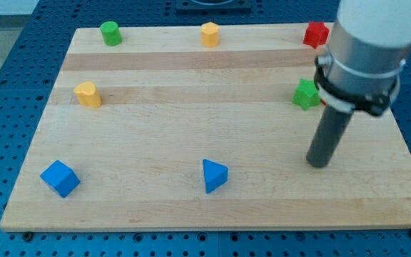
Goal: Move your arm diagonally bottom left to the blue triangle
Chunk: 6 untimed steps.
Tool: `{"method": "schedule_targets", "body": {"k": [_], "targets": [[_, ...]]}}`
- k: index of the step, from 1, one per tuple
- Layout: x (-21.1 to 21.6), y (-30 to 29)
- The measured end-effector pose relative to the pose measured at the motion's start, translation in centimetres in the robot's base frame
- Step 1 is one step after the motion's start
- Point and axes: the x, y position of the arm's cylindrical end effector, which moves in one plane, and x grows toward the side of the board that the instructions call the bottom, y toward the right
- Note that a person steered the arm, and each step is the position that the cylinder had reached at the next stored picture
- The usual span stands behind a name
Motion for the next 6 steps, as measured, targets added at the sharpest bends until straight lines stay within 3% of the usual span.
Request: {"method": "schedule_targets", "body": {"k": [1,2,6], "targets": [[5.8,-2.4],[7.2,-4.2],[7.1,-28.1]]}}
